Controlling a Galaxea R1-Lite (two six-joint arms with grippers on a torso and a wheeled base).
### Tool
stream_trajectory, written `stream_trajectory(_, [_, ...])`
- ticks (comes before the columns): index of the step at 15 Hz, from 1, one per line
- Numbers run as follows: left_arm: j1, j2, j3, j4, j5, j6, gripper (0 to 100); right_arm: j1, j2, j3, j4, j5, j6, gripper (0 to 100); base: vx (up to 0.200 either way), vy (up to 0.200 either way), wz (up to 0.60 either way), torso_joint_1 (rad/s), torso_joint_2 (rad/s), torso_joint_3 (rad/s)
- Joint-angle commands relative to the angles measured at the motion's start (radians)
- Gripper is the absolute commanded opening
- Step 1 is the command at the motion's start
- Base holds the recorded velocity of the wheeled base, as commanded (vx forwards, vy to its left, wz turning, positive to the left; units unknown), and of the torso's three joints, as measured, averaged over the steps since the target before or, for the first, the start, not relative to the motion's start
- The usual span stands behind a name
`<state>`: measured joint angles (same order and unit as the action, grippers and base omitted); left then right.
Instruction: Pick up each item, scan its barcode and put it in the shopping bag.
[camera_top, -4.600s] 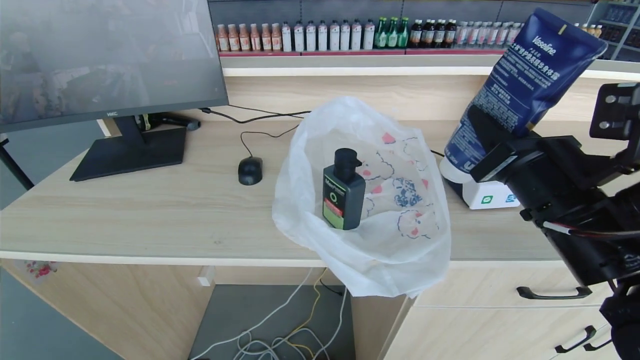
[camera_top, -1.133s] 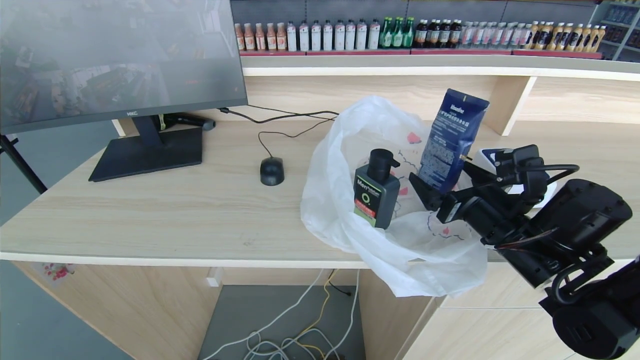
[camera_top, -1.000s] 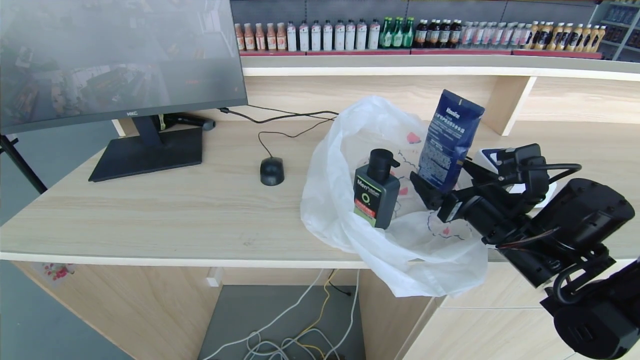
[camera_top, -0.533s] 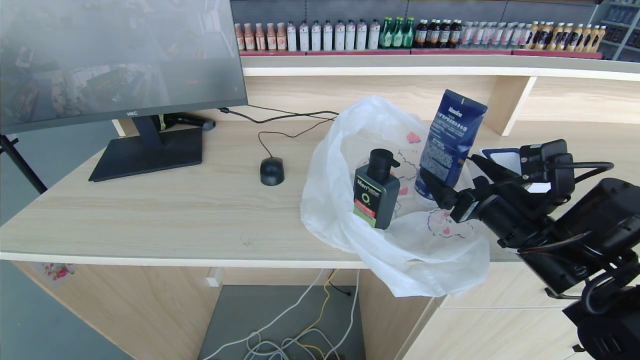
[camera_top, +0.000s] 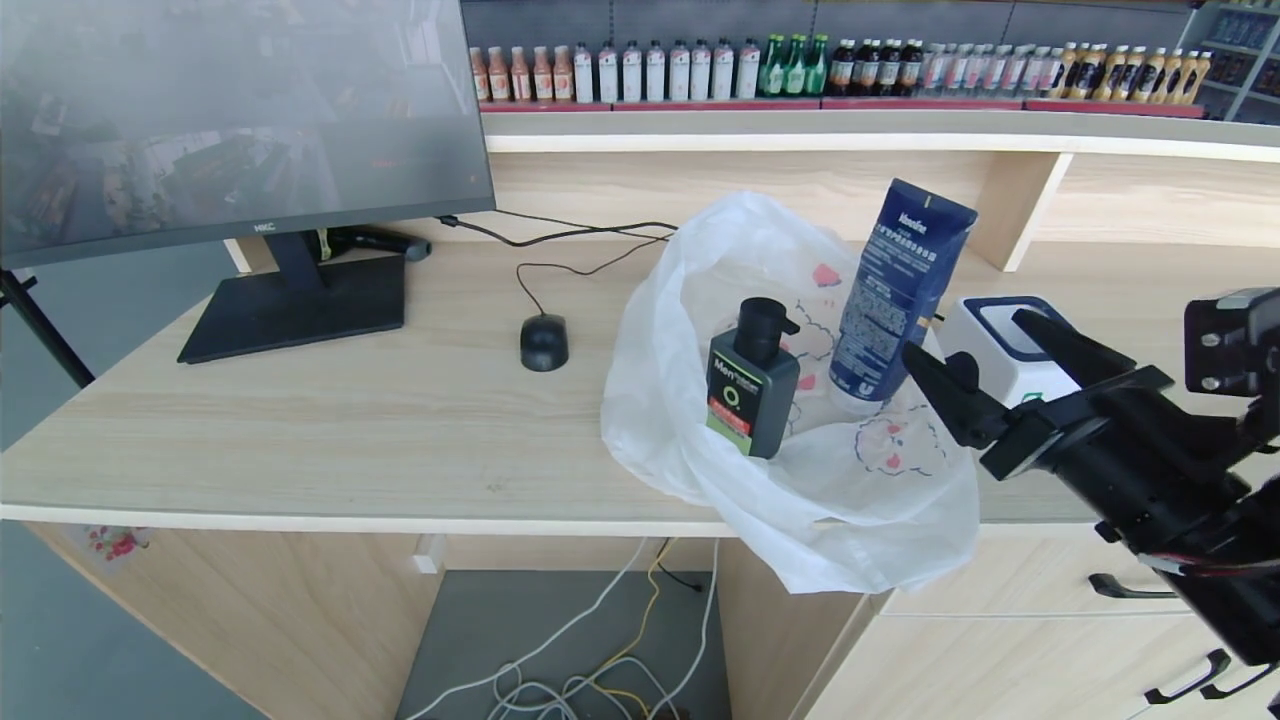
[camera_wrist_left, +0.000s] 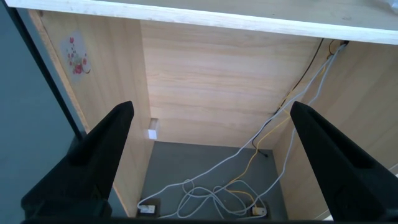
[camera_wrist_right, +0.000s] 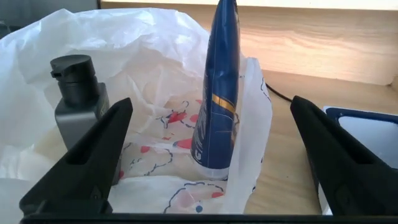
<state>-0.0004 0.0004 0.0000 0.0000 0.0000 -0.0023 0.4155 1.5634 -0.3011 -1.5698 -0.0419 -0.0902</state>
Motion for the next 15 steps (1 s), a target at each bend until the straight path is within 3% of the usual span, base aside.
stream_trajectory(1, [0.0,0.0,0.0,0.0,0.0,-0.001,100,0.003,-0.118,0.086,-0.001,-0.001,0.0,100,0.0,0.0,0.0,0.0,0.0,0.0])
stream_trajectory(6, [0.0,0.0,0.0,0.0,0.0,-0.001,100,0.003,-0.322,0.301,-0.001,-0.006,0.0,100,0.0,0.0,0.0,0.0,0.0,0.0])
stream_trajectory(11, [0.0,0.0,0.0,0.0,0.0,-0.001,100,0.009,-0.414,0.301,0.005,-0.073,0.072,100,0.0,0.0,0.0,0.0,0.0,0.0])
stream_trajectory(13, [0.0,0.0,0.0,0.0,0.0,0.001,100,0.009,-0.513,0.301,0.143,-0.073,0.099,100,0.0,0.0,0.0,0.0,0.0,0.0])
stream_trajectory(15, [-0.001,0.0,0.0,0.0,0.0,0.001,100,0.012,-0.681,0.301,0.415,-0.072,0.099,100,0.0,0.0,0.0,0.0,0.0,0.0])
